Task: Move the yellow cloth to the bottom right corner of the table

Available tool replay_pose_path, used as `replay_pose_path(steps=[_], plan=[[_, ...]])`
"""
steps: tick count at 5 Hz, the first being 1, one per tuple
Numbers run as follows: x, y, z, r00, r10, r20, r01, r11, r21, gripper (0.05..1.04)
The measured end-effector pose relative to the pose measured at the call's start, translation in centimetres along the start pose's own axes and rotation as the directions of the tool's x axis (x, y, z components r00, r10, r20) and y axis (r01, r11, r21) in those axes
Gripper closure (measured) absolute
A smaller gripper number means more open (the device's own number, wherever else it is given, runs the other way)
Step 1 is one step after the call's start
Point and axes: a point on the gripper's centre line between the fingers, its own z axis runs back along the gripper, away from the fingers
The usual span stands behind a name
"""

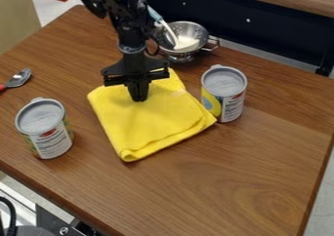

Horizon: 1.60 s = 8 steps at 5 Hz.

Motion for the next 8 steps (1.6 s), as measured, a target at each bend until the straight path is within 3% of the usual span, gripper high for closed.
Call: replay_pose_path(steps=[2,3,5,6,8], plan=[[3.0,1.5,-0.2,0.997,-0.017,-0.077,0.014,0.999,-0.039,1.031],[4.0,2.6,0.0,0.996,-0.025,-0.088,0.021,0.999,-0.043,1.031],[5.6,3.4,-0.6,0.999,0.001,-0.041,-0.002,1.000,-0.027,1.031],[5.6,3.5,-0.6,0.999,0.034,-0.041,-0.035,0.999,-0.019,1.031],[5.6,3.3,0.5,0.990,0.095,-0.106,-0.097,0.995,-0.008,1.031]])
